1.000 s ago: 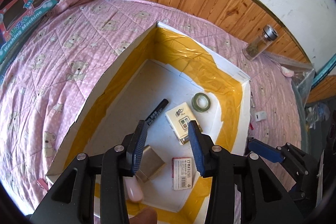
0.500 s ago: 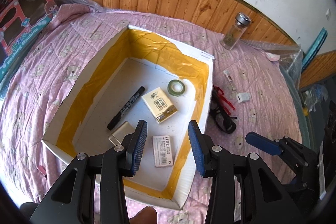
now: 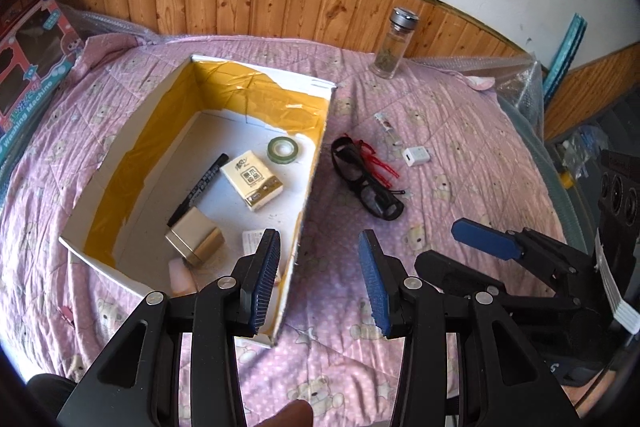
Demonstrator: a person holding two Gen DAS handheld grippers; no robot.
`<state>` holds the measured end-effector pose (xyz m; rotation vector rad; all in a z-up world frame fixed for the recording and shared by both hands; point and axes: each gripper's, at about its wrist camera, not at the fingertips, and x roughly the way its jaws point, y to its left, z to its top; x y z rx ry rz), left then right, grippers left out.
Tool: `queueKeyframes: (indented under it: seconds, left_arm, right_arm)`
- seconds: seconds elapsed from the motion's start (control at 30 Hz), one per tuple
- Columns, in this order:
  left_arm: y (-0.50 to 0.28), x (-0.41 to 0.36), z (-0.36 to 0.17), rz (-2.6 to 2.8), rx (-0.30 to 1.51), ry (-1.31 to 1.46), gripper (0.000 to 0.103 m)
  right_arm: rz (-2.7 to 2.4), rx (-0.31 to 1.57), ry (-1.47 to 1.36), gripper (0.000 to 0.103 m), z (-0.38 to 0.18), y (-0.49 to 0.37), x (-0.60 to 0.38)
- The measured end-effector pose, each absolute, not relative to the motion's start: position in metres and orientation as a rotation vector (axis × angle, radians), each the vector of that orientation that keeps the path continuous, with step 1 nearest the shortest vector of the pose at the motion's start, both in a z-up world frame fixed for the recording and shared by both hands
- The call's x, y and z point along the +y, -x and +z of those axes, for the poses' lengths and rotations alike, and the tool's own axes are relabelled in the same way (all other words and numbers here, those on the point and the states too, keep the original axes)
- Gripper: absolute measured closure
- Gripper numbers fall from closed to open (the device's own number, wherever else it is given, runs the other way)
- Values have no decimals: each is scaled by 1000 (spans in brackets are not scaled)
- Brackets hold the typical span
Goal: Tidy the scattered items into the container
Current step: 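Move both tools back toward the glasses and white charger on the bedspread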
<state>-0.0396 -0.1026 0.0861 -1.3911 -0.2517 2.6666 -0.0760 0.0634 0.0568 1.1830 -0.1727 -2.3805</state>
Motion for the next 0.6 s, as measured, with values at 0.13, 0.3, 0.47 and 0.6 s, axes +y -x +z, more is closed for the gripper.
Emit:
queueKeyframes:
  seconds: [0.13,0.3,0.47,0.6]
  left_arm:
    - [35,-81,79,2616,-244,1393,60]
    - [39,-57,71,2556,-260,1416,60]
    - [52,-36,64,2496,-289,1436,60]
    - [66,-23,59,2472,-311,1456,60]
  right_arm:
    - [-2406,-292,-1196,43,46,69,95]
    - [-2422,-355,-1224,46,32,66,121]
    - [-2436,-397,-1240,48,23,69,143]
    - [-2449,-403,-1248,48,20,76,157]
